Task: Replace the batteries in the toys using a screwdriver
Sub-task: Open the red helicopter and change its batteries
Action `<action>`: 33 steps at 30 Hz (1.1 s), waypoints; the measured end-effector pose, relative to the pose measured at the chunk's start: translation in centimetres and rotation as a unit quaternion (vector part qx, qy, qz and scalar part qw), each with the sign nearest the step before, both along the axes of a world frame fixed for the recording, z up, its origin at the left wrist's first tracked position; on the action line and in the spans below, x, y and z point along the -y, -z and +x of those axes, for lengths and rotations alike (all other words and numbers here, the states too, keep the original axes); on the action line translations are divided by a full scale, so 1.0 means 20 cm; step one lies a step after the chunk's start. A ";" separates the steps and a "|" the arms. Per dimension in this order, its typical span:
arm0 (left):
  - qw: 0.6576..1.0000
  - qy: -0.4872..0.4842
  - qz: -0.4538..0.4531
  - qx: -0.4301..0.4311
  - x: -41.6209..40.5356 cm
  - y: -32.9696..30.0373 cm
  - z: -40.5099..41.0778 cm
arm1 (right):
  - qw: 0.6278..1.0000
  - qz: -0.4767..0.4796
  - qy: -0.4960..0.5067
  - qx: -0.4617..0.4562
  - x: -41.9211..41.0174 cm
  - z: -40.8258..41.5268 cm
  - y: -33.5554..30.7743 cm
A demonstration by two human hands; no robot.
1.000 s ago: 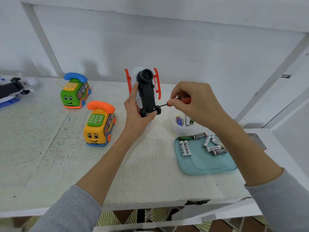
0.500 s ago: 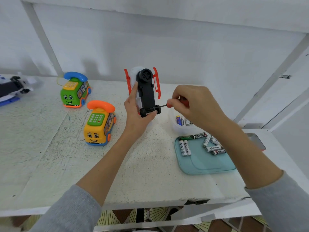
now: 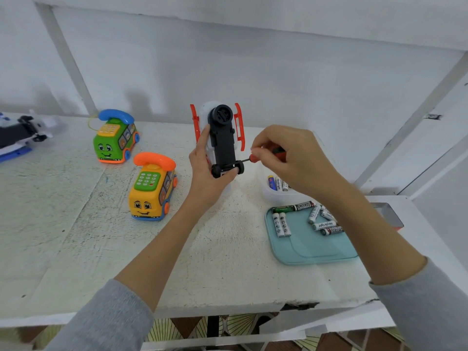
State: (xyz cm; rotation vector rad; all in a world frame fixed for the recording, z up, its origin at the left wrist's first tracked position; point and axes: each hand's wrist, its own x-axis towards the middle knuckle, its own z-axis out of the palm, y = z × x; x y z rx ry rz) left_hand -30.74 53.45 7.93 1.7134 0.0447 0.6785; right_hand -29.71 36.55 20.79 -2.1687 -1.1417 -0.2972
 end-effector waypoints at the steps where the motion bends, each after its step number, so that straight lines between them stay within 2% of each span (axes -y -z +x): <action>1: 1.000 -0.001 0.001 0.001 0.00 -0.01 0.00 | 1.000 -0.006 -0.008 -0.009 0.01 0.00 -0.01; 5: 1.000 0.001 0.006 0.005 0.00 0.00 0.01 | 0.999 -0.042 -0.028 -0.020 0.01 -0.02 -0.03; 9: 1.000 -0.014 0.011 -0.009 0.00 0.02 0.00 | 0.984 -0.142 0.107 -0.016 0.00 0.03 -0.03; 11: 1.000 -0.019 0.021 -0.009 0.00 0.01 0.00 | 0.989 -0.114 0.083 -0.034 0.01 0.04 -0.02; 14: 0.999 -0.025 0.021 -0.006 -0.01 0.02 0.00 | 0.997 -0.072 0.037 -0.006 0.02 0.02 -0.01; 19: 1.000 -0.012 0.003 -0.007 0.01 0.01 0.00 | 0.999 -0.048 -0.002 -0.013 0.02 0.01 0.02; 24: 1.000 -0.013 -0.005 -0.009 0.02 -0.01 -0.01 | 0.990 -0.106 0.071 -0.067 0.02 0.01 0.02; 28: 1.000 -0.010 -0.013 -0.020 0.03 -0.02 -0.02 | 0.991 -0.115 0.062 -0.028 0.03 0.00 0.01; 33: 1.000 -0.005 -0.012 -0.007 0.02 -0.04 -0.02 | 0.977 -0.194 0.086 0.001 0.04 0.01 0.04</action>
